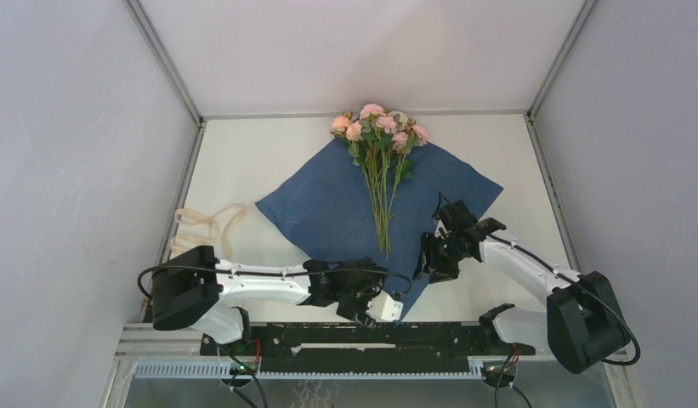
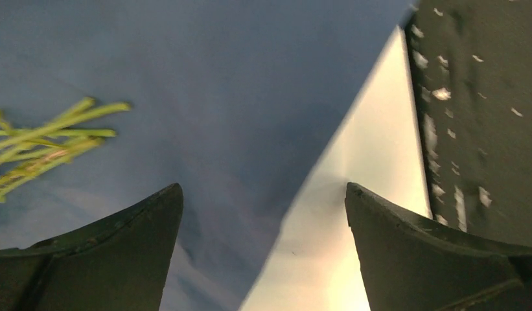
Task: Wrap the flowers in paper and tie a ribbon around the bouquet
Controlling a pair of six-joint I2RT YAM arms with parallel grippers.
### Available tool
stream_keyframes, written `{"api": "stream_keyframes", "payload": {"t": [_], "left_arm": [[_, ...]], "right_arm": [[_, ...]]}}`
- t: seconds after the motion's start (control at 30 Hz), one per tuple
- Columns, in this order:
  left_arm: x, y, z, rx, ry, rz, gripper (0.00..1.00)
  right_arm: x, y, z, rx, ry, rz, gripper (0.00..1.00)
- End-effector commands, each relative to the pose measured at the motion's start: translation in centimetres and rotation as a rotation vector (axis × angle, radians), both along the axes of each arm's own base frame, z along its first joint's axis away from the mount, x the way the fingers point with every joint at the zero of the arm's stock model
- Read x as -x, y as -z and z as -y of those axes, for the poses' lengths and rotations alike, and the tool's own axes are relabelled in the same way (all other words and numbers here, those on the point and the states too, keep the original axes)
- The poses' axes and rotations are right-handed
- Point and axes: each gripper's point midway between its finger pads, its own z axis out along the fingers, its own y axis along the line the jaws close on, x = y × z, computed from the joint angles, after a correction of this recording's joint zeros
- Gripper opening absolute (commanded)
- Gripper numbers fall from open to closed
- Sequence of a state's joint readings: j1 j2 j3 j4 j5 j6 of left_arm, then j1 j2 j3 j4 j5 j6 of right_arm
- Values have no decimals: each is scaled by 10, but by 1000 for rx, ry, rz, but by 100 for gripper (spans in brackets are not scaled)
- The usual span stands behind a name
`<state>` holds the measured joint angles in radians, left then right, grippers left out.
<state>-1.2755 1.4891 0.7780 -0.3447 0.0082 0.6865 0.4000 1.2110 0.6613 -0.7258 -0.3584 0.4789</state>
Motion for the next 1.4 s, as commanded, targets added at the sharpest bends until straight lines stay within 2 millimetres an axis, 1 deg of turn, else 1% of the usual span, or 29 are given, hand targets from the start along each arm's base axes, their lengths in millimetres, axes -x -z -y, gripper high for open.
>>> {"api": "stream_keyframes", "payload": {"t": [0.0, 0.1, 0.17, 0.23, 0.3, 0.37, 0.4, 0.43, 0.47, 0.5, 0.6, 0.7, 0.77, 0.87, 0.93, 1.0, 1.1, 1.17, 1.23, 1.3, 1.37], "left_arm": [[-35, -18, 37, 206, -24, 215, 99], [-46, -25, 42, 268, -62, 281, 94], [-51, -30, 43, 295, -97, 304, 87], [-53, -35, 43, 314, -130, 305, 69], [-52, -36, 42, 312, -148, 288, 47], [-49, -34, 39, 282, -158, 228, 24], [-46, -35, 41, 285, -153, 171, 16], [-44, -33, 39, 273, -161, 115, 10], [-44, -33, 38, 271, -177, 66, 4], [-46, -35, 38, 278, -198, 12, 1], [-57, -47, 38, 316, -263, -100, 0], [-79, -59, 34, 361, -340, -184, 0], [-91, -61, 30, 374, -375, -247, 0], [-106, -58, 26, 363, -401, -316, 0], [-107, -54, 25, 336, -391, -382, 0], [-113, -49, 23, 324, -406, -437, 0], [-122, -41, 21, 312, -452, -512, 0], [-129, -40, 20, 316, -483, -553, 0], [-135, -39, 17, 321, -517, -583, 0], [-137, -36, 15, 324, -548, -616, 0], [-137, -32, 14, 318, -570, -644, 0]], "right_arm": [[0, -4, -12, -35, 21, 22, 58], [-3, -6, -10, -33, 26, 40, 58], [-5, -7, -8, -42, 26, 43, 58], [-8, -9, -6, -61, 29, 41, 58], [-12, -12, -5, -76, 25, 46, 58], [-20, -18, -5, -86, 3, 66, 57], [-28, -26, -6, -92, -10, 83, 58], [-31, -26, -6, -85, -26, 80, 58], [-38, -31, -7, -82, -41, 88, 58], [-45, -35, -8, -79, -54, 95, 58], [-74, -46, -14, -79, -87, 136, 58], [-98, -47, -14, -79, -100, 132, 58], [-112, -53, -10, -90, -100, 144, 58], [-133, -64, 3, -118, -51, 183, 59], [-143, -70, 10, -177, -8, 198, 59], [-147, -70, 12, -210, -1, 209, 60], [-146, -69, 9, -239, -14, 234, 62], [-146, -76, 6, -267, -28, 270, 63], [-142, -83, 3, -293, -46, 304, 66], [-134, -87, 0, -321, -54, 327, 69], [-124, -84, -4, -357, -48, 337, 73]]}}
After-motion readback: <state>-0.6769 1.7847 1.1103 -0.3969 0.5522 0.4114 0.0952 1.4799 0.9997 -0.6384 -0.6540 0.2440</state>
